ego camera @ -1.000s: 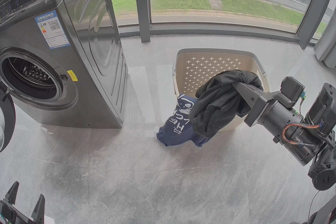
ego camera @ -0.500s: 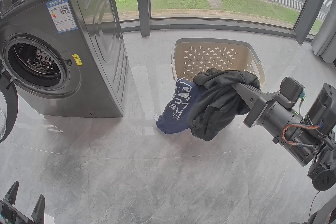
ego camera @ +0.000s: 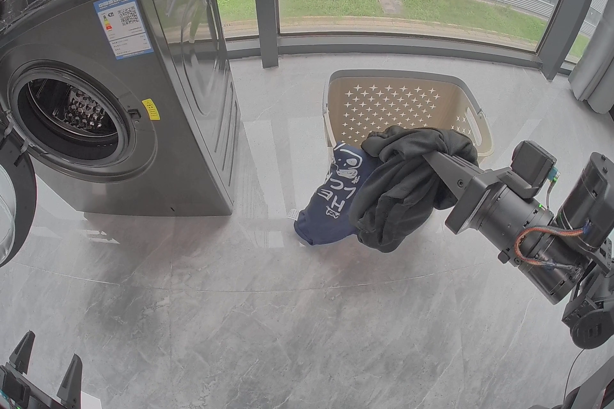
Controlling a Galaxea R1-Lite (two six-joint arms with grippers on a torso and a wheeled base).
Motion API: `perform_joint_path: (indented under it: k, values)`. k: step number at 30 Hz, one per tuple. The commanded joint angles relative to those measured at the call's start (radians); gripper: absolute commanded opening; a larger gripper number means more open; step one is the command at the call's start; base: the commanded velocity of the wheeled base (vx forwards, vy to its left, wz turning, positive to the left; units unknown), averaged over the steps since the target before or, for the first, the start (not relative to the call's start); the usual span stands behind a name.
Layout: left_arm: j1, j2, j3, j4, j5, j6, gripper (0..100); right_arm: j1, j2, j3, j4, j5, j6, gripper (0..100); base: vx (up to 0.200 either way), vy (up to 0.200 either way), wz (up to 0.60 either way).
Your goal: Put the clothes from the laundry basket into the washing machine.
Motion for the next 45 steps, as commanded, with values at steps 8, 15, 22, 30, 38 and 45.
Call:
perform_joint_path:
  k: [8, 15, 22, 30, 38, 45]
  values:
    - [0.000, -0.015, 0.016, 0.000, 0.000, 0.000, 100, 0.002, 0.004, 0.001, 0.000, 0.000, 0.000, 0, 0.000, 0.200, 0.00]
    - [0.000, -0.015, 0.016, -0.001, 0.000, 0.001, 100, 0.002, 0.004, 0.003, 0.000, 0.000, 0.000, 0, 0.000, 0.200, 0.00]
    - [0.000, -0.015, 0.016, 0.000, 0.000, 0.003, 100, 0.008, 0.001, 0.007, 0.000, 0.000, 0.000, 0, 0.000, 0.057, 0.00]
    - [0.000, -0.015, 0.016, 0.000, 0.000, 0.004, 100, 0.008, 0.002, 0.004, 0.000, -0.001, 0.000, 0, -0.175, 0.000, 0.00]
    - [0.000, -0.015, 0.016, 0.000, 0.000, 0.004, 100, 0.002, 0.001, 0.009, 0.000, -0.001, 0.001, 0, -0.200, 0.000, 0.00]
    - [0.000, -0.015, 0.016, 0.000, 0.000, 0.004, 100, 0.005, 0.007, 0.020, 0.000, 0.002, 0.001, 0, 0.000, 0.000, 0.00]
